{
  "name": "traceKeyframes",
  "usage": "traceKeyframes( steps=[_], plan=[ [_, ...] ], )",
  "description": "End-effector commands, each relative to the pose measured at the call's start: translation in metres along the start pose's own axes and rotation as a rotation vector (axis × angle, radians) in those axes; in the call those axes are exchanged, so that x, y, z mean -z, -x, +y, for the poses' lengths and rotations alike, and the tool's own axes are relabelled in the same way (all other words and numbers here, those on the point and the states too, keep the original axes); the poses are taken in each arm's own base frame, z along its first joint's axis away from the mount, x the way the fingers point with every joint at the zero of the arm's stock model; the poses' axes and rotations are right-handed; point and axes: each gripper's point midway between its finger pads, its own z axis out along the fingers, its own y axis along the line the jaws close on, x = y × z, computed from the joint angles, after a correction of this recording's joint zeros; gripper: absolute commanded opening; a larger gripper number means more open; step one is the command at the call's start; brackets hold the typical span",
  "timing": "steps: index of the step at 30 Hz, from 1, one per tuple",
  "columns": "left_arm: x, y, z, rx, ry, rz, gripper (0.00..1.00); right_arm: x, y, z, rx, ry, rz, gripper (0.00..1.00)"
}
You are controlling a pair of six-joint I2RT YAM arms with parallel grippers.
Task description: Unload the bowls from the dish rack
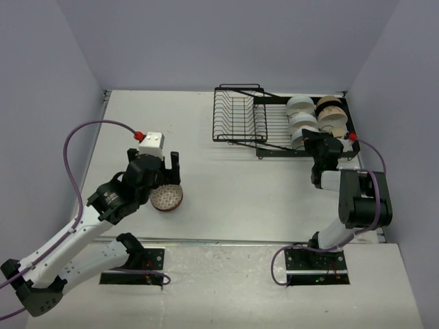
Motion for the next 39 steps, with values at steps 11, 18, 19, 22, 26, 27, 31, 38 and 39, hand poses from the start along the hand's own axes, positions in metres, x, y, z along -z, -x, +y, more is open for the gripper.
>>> traceKeyframes(
  steps=[11,18,19,22,26,27,31,38,39],
  plan=[
    [-0.007,0.002,-0.007,-0.020,-0.040,-0.004,1.00,0.007,0.007,0.041,0.023,0.314,-0.027,0.00],
    [-0.009,0.003,-0.007,-0.021,-0.047,-0.003,1.00,0.015,0.003,0.054,0.032,0.488,-0.017,0.00],
    [-0.009,0.002,-0.008,-0.024,-0.047,0.001,1.00,0.015,0.002,0.056,0.035,0.498,-0.012,0.00],
    [-0.011,0.000,-0.009,-0.029,-0.051,0.009,1.00,0.015,0.000,0.064,0.077,0.533,0.002,0.00],
    [-0.013,-0.002,-0.009,-0.032,-0.052,0.020,1.00,0.016,0.001,0.079,0.119,0.580,0.003,0.00],
    [-0.014,-0.002,-0.009,-0.034,-0.053,0.021,1.00,0.016,0.002,0.082,0.122,0.588,0.003,0.00],
    [-0.014,-0.002,-0.009,-0.032,-0.054,0.025,1.00,0.010,0.002,0.081,0.100,0.587,0.019,0.00],
    [-0.016,-0.004,-0.009,-0.035,-0.055,0.030,1.00,0.007,-0.007,0.094,0.152,0.662,0.096,0.00],
    [-0.017,-0.003,-0.010,-0.035,-0.055,0.030,1.00,0.009,-0.007,0.097,0.152,0.668,0.094,0.00]
  ],
)
